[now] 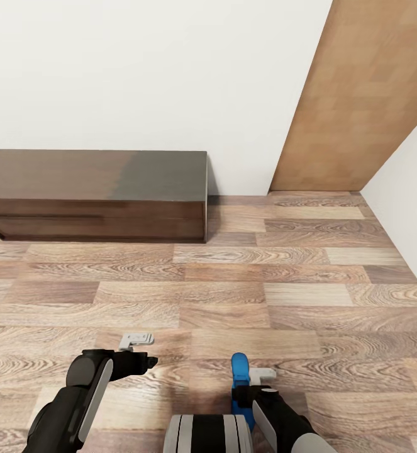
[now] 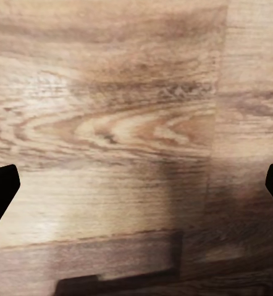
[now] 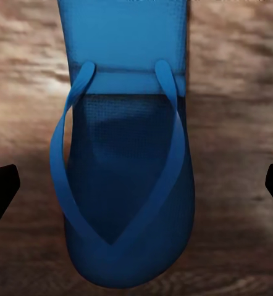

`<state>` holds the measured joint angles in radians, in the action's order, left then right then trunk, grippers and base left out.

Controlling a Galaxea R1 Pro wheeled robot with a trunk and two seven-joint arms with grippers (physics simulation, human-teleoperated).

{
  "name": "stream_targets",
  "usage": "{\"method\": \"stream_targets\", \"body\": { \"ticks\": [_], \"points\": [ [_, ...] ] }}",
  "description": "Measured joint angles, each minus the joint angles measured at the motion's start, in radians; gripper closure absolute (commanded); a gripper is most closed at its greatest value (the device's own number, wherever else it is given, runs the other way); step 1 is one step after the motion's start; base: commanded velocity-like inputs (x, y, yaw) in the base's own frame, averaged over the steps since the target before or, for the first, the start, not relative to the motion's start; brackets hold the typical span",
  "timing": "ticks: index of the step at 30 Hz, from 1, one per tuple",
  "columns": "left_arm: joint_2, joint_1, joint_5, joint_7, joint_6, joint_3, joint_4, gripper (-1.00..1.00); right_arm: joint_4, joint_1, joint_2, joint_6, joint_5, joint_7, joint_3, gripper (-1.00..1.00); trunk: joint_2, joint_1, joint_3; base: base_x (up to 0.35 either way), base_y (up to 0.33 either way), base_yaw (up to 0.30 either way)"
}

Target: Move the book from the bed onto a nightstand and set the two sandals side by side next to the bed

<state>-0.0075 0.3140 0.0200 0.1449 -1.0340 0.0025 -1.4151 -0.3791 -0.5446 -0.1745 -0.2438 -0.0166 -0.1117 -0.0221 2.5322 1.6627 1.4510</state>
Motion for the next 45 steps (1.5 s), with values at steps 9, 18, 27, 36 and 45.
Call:
{"method": "stream_targets", "body": {
  "ticks": [9, 18, 27, 36, 45],
  "points": [
    [0.0, 0.0, 0.0, 0.0, 0.0, 0.0, 0.0, -1.0, -0.001, 0.0, 0.0, 0.0, 0.0, 0.002, 0.0, -1.0, 0.0, 0.001, 0.004, 0.0, 0.0, 0.0],
    [0.0, 0.0, 0.0, 0.0, 0.0, 0.0, 0.0, -1.0, -0.001, 0.0, 0.0, 0.0, 0.0, 0.005, 0.0, -1.0, 0.001, 0.003, 0.023, 0.0, 0.0, 0.0],
    [0.0, 0.0, 0.0, 0.0, 0.0, 0.0, 0.0, -1.0, -0.001, -0.001, 0.0, 0.0, 0.0, 0.007, 0.0, -1.0, 0.001, 0.003, 0.023, 0.0, 0.0, 0.0],
    [0.0, 0.0, 0.0, 0.0, 0.0, 0.0, 0.0, -1.0, -0.001, -0.001, 0.0, 0.0, 0.0, 0.008, -0.001, -1.0, 0.001, 0.003, 0.023, 0.0, 0.0, 0.0],
    [0.0, 0.0, 0.0, 0.0, 0.0, 0.0, 0.0, -1.0, -0.001, -0.001, 0.0, 0.0, 0.0, 0.009, -0.001, -1.0, 0.001, 0.003, 0.023, 0.0, 0.0, 0.0]
  ]
}}
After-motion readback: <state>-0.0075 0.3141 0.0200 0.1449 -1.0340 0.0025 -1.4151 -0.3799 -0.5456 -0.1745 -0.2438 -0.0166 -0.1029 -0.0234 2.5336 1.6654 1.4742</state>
